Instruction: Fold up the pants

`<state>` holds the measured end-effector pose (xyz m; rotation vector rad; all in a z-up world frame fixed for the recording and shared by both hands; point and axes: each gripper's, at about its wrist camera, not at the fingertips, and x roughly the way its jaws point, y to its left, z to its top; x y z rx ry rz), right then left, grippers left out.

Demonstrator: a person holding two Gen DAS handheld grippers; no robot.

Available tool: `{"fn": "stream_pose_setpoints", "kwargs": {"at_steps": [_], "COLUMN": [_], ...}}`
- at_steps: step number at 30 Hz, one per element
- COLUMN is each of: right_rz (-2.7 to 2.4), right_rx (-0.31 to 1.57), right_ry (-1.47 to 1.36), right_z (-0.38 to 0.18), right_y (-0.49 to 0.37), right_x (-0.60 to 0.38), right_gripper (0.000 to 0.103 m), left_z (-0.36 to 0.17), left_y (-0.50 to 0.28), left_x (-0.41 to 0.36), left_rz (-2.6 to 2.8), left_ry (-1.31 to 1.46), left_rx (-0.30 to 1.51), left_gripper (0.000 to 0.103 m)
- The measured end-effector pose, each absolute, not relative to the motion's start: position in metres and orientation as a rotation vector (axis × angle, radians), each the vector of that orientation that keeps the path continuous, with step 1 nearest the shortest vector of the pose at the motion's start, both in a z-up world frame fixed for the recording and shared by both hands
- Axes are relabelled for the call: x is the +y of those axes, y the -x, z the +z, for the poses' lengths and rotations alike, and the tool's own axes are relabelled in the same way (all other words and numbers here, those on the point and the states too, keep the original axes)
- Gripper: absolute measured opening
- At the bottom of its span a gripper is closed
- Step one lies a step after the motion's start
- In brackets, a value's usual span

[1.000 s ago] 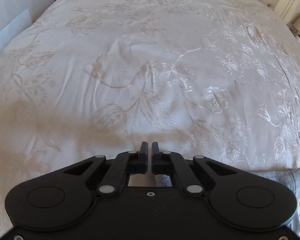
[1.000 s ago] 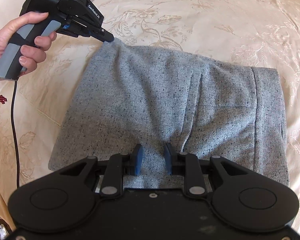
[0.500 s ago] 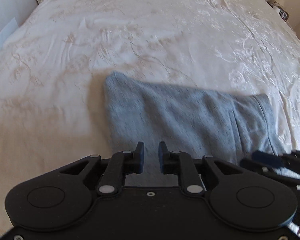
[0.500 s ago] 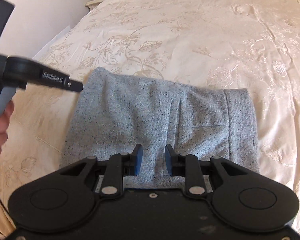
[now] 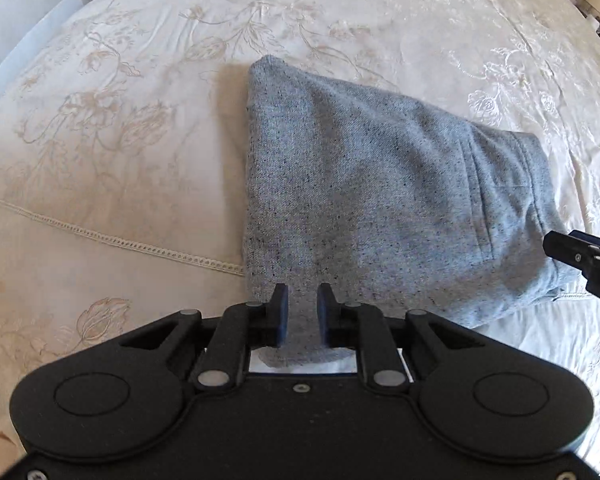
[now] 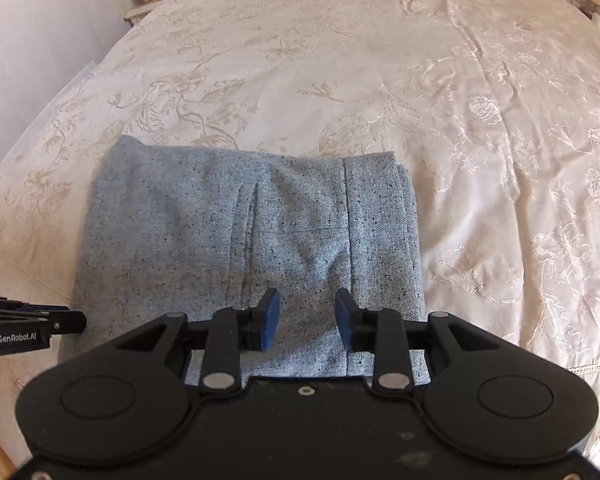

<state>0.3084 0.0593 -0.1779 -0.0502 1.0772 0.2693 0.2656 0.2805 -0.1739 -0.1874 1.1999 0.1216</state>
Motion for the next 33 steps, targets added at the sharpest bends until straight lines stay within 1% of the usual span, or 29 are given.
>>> {"fn": "stream_pose_setpoints", "kwargs": {"at_steps": [3, 8, 13, 24, 33], "right_rz": [0.28, 0.285, 0.275, 0.279, 0.319], "right_rx": [1.034, 1.014, 0.985, 0.96, 0.932], "right_ry": [0.055, 0.056, 0.029, -0.021, 0.002], "right_z": [-0.152, -0.113, -0.083, -0.051, -0.037], "right_y": [-0.291, -0.264, -0.239, -0.2, -0.197], "right_x": [0.056, 0.045, 0.026, -0.005, -0.008], "right_gripper": [0.036, 0.036, 0.036, 0.037, 0.037], "left_z": [-0.153, -0.124, -0.104, -0.081, -0.07], "left_y": [-0.252, -0.23, -0.211, -0.184, -0.18], "left_x": [0.263, 0.228, 0.208, 0.179, 0.171], "left_rz": [0.137, 0.177, 0.192, 0.212, 0.244], "left_ry": [0.174, 0.125, 0.151, 0.123, 0.101], "left_rx": [1.163, 1.118, 1.1, 1.069, 1.041], "left_gripper": [0.024, 0.026, 0.026, 0.027, 0.027]}}
